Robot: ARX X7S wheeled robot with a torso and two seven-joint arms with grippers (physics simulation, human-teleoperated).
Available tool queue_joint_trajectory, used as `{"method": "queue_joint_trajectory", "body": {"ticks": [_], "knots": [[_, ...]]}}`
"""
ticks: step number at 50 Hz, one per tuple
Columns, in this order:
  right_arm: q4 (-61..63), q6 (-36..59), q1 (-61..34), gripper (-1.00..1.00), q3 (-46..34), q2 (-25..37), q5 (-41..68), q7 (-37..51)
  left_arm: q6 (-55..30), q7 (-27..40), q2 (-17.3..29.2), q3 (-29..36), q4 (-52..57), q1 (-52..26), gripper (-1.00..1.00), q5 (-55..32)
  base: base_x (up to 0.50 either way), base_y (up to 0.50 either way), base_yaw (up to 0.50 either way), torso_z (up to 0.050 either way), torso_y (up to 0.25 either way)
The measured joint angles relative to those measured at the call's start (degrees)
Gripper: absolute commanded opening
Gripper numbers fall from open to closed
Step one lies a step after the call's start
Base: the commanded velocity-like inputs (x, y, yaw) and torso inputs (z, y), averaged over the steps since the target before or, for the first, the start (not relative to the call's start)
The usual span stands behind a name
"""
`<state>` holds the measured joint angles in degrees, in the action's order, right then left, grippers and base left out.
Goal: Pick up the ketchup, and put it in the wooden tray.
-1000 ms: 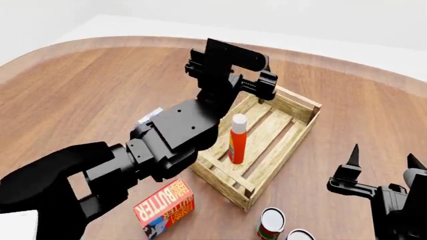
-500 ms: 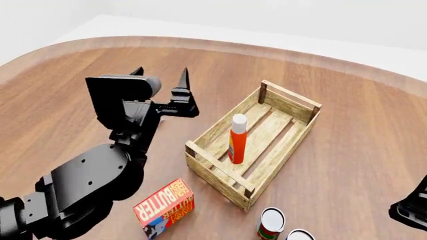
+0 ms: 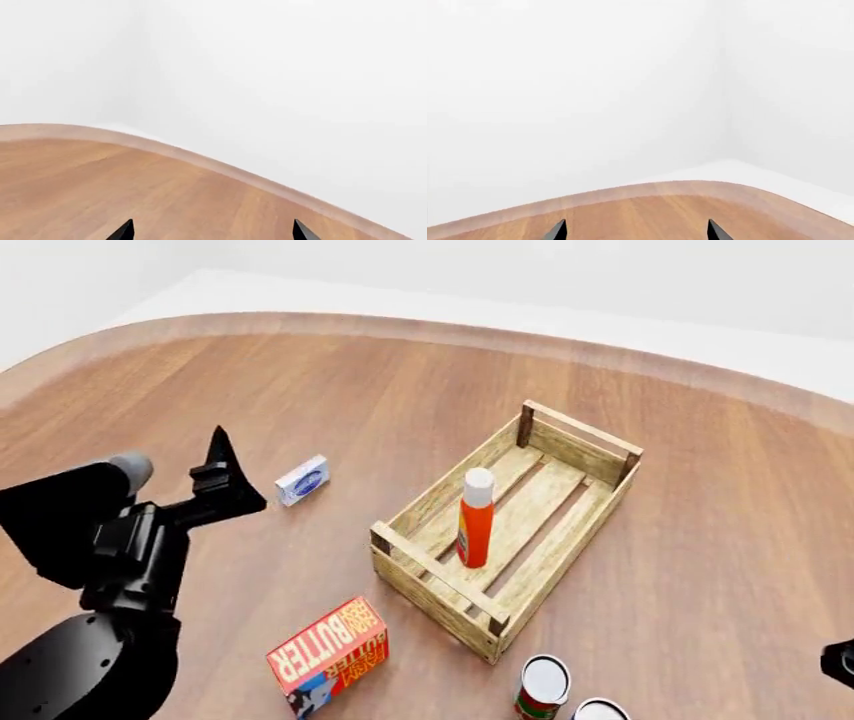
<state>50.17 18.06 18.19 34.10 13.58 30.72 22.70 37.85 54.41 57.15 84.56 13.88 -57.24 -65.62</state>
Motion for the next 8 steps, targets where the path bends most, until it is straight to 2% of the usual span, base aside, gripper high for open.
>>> {"method": "queue_joint_trajectory", "body": {"ticks": [8], "knots": [[-0.3,-1.7,-0.1,1.00,-0.1,-0.6,-0.7,0.1,5.0,3.2,4.6,-0.7,2.4,3.8,1.00,2.3,0.00,0.00,0.00,0.000,0.000]]}}
